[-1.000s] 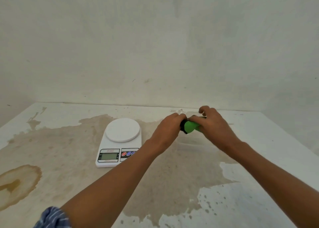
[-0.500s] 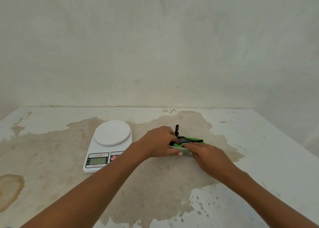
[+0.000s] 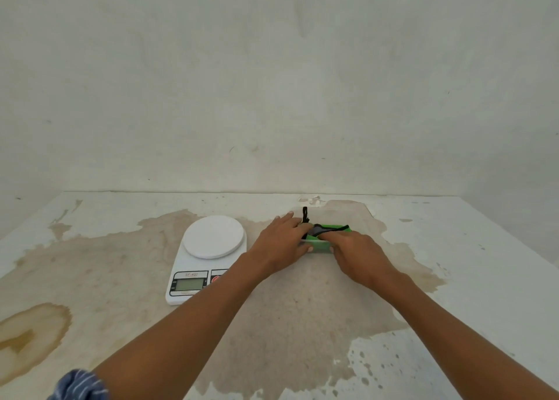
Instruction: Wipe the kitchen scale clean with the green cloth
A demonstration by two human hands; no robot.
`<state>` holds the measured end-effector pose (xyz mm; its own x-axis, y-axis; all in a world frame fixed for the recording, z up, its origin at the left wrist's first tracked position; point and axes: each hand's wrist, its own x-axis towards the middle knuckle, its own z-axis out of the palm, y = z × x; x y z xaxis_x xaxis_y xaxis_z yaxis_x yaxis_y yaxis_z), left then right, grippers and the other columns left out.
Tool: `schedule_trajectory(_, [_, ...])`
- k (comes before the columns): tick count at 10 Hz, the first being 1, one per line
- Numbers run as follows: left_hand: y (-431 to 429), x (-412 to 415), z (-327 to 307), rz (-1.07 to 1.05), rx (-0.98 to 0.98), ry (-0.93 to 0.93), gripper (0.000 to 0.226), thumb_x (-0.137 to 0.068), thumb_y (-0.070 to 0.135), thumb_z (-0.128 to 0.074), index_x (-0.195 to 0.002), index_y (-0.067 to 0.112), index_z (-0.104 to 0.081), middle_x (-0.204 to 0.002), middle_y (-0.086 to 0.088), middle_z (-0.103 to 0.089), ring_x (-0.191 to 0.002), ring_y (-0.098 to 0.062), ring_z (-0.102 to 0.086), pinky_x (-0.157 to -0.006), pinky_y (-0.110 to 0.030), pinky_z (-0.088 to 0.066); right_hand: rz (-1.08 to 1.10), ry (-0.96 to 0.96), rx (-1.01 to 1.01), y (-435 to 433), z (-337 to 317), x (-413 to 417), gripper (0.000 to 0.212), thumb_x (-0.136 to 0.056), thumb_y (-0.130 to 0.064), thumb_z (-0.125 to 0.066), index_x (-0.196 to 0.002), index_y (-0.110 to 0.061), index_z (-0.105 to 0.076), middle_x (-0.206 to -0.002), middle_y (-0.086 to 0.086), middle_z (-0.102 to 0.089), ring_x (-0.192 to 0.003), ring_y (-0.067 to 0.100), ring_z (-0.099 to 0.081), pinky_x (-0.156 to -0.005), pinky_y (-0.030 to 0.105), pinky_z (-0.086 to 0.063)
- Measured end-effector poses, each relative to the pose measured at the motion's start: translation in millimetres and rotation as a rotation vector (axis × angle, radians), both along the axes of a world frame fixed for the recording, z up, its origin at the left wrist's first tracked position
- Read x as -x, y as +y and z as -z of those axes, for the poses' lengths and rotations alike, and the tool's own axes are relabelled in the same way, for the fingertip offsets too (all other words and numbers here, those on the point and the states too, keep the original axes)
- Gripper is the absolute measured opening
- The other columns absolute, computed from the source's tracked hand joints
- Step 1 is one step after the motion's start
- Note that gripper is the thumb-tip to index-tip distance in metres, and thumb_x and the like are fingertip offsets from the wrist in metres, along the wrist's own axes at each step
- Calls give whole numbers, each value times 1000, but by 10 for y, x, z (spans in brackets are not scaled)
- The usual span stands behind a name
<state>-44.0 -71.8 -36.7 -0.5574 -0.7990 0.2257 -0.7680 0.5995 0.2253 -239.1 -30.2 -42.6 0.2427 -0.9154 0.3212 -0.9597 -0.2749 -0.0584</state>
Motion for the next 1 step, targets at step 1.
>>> schedule_trajectory(1, [52,-127,-58,-35,7,76,57,-96,42,-51,-148,23,-38,-152,-4,-41,-147,-28,-24,-117,-41,-26,-4,-112,12,37,-71,-90,48,-86,-20,-51,-133,-32,-52,-126,-4,-65,-110,23,-58,-89,38,-49])
